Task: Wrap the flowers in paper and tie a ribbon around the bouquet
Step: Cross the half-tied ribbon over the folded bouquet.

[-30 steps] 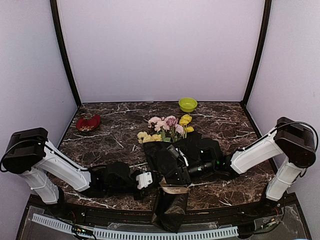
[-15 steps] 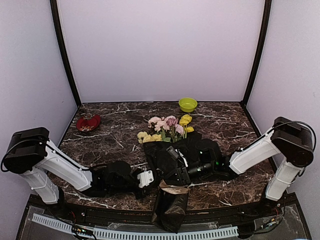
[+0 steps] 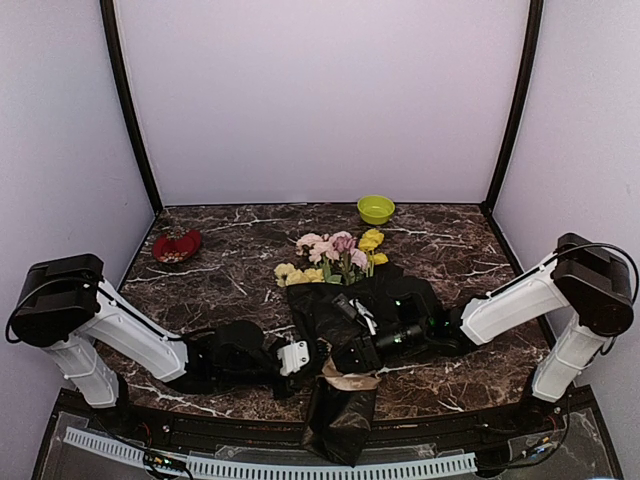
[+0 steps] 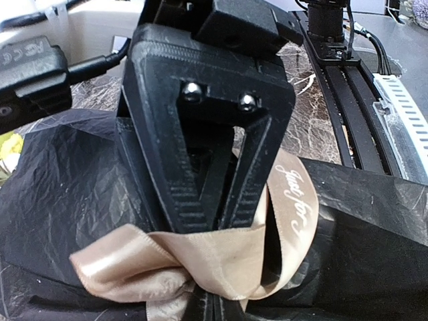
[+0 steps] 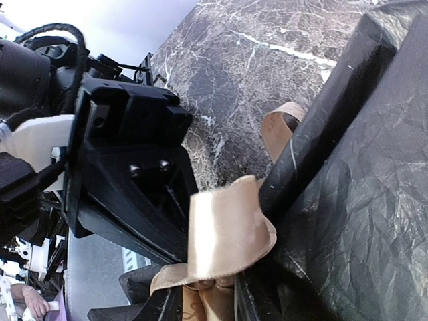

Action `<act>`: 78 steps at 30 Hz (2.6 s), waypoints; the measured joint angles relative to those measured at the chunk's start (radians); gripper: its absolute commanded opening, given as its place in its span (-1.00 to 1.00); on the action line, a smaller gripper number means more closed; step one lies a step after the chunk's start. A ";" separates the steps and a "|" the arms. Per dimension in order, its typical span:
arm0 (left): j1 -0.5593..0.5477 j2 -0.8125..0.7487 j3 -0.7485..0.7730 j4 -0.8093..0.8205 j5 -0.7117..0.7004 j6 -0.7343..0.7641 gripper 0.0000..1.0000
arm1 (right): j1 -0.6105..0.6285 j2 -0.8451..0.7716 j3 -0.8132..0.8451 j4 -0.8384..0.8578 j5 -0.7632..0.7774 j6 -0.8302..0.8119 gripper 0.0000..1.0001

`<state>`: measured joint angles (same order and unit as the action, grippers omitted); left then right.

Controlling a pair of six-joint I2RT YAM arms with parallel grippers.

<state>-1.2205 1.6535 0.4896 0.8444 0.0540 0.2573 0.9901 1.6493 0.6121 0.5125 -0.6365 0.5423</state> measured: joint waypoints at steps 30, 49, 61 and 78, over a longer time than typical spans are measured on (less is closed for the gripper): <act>0.000 0.015 -0.005 0.060 -0.010 -0.045 -1.00 | 0.005 -0.008 0.008 0.000 -0.009 0.008 -1.00; 0.000 -0.068 -0.053 0.041 -0.067 -0.041 -0.64 | 0.011 -0.017 0.031 -0.061 0.001 -0.015 -1.00; 0.000 -0.106 -0.020 -0.041 -0.020 -0.023 -0.65 | 0.011 -0.017 0.050 -0.104 0.002 -0.029 -1.00; 0.000 -0.227 -0.074 -0.055 0.013 -0.038 -0.64 | 0.011 -0.017 0.050 -0.126 0.006 -0.041 -1.00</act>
<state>-1.2201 1.4265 0.4160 0.7898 0.0669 0.2192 1.0016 1.6321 0.6621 0.3870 -0.6308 0.5014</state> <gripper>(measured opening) 0.174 0.004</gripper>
